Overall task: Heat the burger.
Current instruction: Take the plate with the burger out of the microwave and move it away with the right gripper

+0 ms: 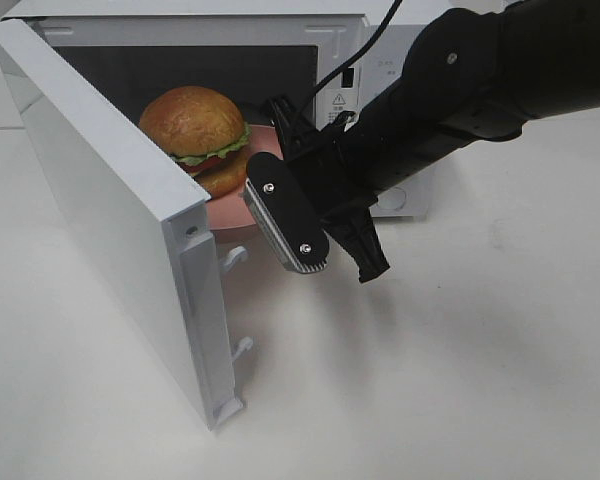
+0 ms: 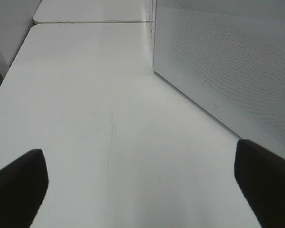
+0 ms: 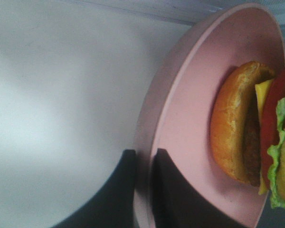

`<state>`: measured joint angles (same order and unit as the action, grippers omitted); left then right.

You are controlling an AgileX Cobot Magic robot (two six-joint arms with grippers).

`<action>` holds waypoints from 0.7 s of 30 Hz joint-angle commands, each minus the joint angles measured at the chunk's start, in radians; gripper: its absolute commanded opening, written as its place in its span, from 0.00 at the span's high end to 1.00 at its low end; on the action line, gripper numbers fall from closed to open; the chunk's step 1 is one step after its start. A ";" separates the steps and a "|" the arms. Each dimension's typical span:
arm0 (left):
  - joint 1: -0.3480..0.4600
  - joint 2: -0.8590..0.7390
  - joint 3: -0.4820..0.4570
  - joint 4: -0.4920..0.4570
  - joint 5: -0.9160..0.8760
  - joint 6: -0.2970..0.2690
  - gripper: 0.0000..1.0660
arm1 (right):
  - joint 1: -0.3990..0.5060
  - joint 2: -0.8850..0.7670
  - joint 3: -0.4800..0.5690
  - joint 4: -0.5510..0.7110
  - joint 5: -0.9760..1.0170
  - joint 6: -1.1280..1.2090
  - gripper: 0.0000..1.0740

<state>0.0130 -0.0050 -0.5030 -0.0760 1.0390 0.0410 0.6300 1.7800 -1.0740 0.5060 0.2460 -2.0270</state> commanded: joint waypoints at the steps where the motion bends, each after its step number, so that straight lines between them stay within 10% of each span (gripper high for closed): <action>1: -0.001 -0.018 0.004 -0.001 -0.001 0.000 0.06 | -0.005 -0.040 0.002 0.028 -0.065 -0.036 1.00; 21: -0.001 -0.018 0.004 -0.001 -0.001 0.000 0.06 | -0.057 -0.187 0.144 0.024 -0.089 -0.042 1.00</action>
<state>0.0130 -0.0050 -0.5030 -0.0760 1.0390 0.0410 0.5800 1.6200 -0.9210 0.5110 0.2290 -2.0540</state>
